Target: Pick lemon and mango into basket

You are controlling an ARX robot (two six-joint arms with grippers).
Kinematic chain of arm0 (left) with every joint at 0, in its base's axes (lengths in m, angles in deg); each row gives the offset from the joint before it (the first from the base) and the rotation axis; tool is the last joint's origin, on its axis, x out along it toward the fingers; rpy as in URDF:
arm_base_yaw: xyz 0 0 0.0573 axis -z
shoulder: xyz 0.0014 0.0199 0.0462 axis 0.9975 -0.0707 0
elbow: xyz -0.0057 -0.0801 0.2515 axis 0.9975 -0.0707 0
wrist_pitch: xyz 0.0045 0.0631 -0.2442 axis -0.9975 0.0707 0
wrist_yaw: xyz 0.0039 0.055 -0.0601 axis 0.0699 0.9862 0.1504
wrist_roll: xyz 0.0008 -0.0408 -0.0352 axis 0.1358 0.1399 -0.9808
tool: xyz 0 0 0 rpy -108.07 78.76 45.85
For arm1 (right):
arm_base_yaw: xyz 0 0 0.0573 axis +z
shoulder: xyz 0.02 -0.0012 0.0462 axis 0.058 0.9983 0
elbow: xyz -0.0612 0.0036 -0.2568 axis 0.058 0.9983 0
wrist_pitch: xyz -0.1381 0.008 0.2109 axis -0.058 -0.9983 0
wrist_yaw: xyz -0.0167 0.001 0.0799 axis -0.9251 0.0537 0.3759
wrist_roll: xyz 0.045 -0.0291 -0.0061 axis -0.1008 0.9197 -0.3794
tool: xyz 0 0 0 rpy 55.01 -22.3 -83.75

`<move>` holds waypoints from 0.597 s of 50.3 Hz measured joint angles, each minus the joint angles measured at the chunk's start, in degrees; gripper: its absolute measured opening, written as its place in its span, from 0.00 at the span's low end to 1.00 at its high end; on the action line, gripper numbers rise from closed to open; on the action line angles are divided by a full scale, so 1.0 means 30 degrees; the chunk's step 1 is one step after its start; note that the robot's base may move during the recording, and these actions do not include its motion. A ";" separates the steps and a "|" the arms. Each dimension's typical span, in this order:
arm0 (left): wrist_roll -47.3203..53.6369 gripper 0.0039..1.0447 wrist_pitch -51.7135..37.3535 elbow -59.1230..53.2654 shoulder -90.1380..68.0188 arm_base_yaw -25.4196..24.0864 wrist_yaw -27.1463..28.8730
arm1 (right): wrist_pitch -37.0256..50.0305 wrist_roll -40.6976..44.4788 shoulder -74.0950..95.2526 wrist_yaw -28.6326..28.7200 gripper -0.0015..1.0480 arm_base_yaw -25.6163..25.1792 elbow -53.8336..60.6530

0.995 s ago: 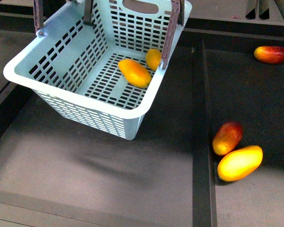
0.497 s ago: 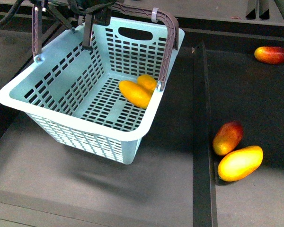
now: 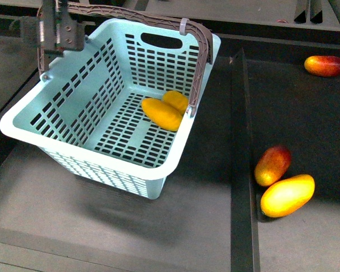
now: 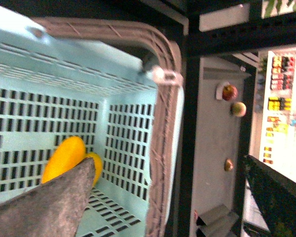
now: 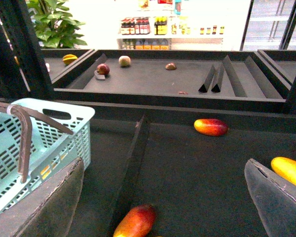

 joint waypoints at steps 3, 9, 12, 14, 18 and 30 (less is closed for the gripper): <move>-0.0583 0.94 0.2259 -0.0204 0.0984 0.0204 0.0350 | 0.0000 0.0000 0.0000 0.0000 0.92 0.0000 0.0000; 0.0634 0.91 0.2914 -0.0160 0.1851 0.0685 0.0605 | 0.0000 0.0000 0.0000 0.0000 0.92 0.0000 0.0000; 0.5377 0.81 -0.3453 -0.2841 0.2812 0.0364 -0.1756 | 0.0000 0.0000 0.0000 -0.0007 0.92 0.0000 0.0000; 0.9697 0.75 -0.7774 -0.5064 0.3512 0.0073 -0.2543 | 0.0000 0.0000 0.0000 -0.0007 0.92 0.0000 0.0000; 1.8389 0.62 -1.5191 -0.9143 0.4911 -0.0750 -0.3628 | 0.0000 0.0000 0.0000 -0.0007 0.92 0.0000 0.0000; 3.2414 0.17 -2.0589 -1.6014 0.9391 -0.3133 -0.5654 | 0.0000 0.0000 0.0000 0.0000 0.92 0.0000 0.0000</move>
